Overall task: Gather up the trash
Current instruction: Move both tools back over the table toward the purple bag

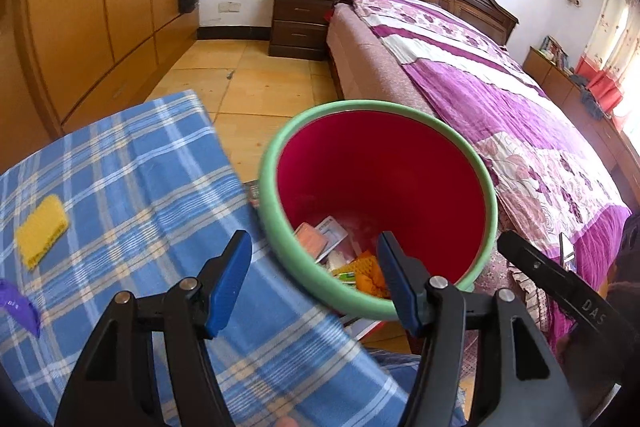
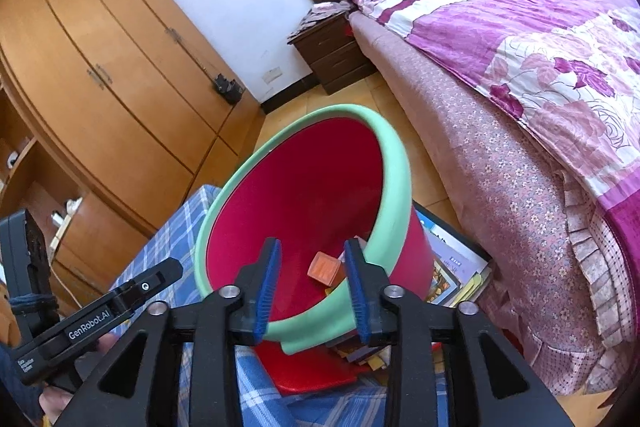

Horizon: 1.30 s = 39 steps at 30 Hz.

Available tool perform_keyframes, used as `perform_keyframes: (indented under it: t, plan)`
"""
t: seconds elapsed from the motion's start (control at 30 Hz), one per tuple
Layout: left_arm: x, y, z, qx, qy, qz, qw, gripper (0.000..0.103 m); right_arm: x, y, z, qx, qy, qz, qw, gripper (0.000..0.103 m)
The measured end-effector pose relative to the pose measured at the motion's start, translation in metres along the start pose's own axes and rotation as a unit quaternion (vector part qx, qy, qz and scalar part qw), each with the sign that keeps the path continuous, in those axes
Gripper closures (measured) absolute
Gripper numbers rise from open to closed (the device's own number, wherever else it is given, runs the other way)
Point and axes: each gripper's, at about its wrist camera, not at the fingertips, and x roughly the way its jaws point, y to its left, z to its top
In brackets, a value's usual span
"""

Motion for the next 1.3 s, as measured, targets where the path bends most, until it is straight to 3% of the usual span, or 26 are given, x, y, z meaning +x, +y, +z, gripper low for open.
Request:
perform_keyframes:
  t: [0.07, 0.67, 0.93, 1.03, 1.3]
  plan:
    - [-0.008, 0.009, -0.005, -0.007, -0.005, 0.008, 0.9999, 0.033, -0.002, 0.003, -0.002, -0.003, 0.0, 0.0, 1.0, 0.048]
    - [-0.061, 0.087, -0.031, -0.055, -0.037, 0.093, 0.9935, 0.026, -0.002, 0.051, -0.025, -0.044, 0.029, 0.005, 0.999, 0.033]
    - [-0.08, 0.133, -0.044, -0.085, -0.04, 0.126, 0.9876, 0.026, 0.004, 0.076, -0.04, -0.065, 0.048, 0.011, 0.997, 0.032]
    - [-0.084, 0.151, -0.049, -0.09, -0.035, 0.146, 0.9845, 0.019, 0.007, 0.085, -0.046, -0.071, 0.058, 0.012, 0.996, 0.032]
    - [-0.084, 0.202, -0.063, -0.116, -0.012, 0.184, 0.976, 0.018, 0.017, 0.105, -0.058, -0.088, 0.075, 0.01, 0.993, 0.032]
